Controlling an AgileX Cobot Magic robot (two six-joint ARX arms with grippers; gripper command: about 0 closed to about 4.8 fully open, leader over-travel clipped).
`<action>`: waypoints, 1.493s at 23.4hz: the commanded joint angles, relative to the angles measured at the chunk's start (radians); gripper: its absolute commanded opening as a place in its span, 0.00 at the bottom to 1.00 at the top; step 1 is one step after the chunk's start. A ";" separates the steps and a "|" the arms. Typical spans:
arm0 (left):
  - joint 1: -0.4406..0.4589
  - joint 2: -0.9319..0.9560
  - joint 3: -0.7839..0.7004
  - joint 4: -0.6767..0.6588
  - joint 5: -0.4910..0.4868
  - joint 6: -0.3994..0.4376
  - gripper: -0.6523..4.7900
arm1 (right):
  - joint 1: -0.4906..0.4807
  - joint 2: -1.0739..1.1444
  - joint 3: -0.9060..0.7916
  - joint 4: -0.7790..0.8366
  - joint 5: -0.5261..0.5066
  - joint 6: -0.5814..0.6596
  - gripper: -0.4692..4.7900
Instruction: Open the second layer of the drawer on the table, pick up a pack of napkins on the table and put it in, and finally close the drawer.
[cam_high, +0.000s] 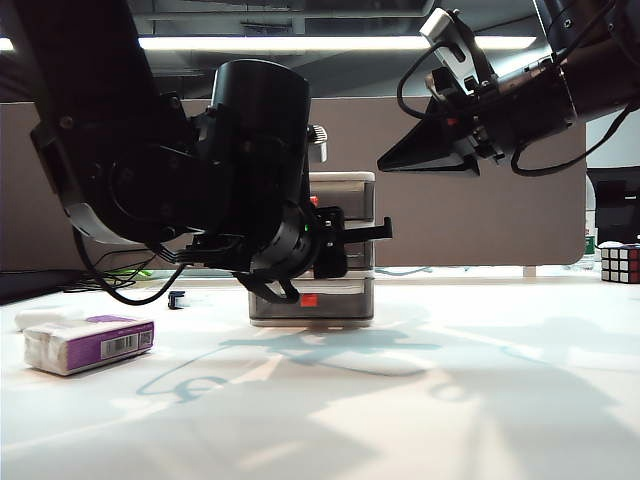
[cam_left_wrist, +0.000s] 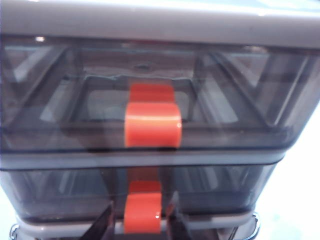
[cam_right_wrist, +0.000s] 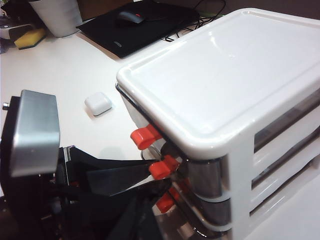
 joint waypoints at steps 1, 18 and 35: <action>0.002 -0.002 0.003 0.006 -0.001 0.001 0.37 | 0.002 -0.004 0.005 0.010 -0.008 -0.002 0.08; 0.002 -0.002 0.003 0.006 0.001 0.000 0.19 | 0.002 -0.004 0.005 0.003 -0.008 -0.002 0.08; 0.002 -0.002 0.003 0.005 0.000 0.000 0.11 | 0.015 0.109 0.043 0.077 -0.013 0.013 0.08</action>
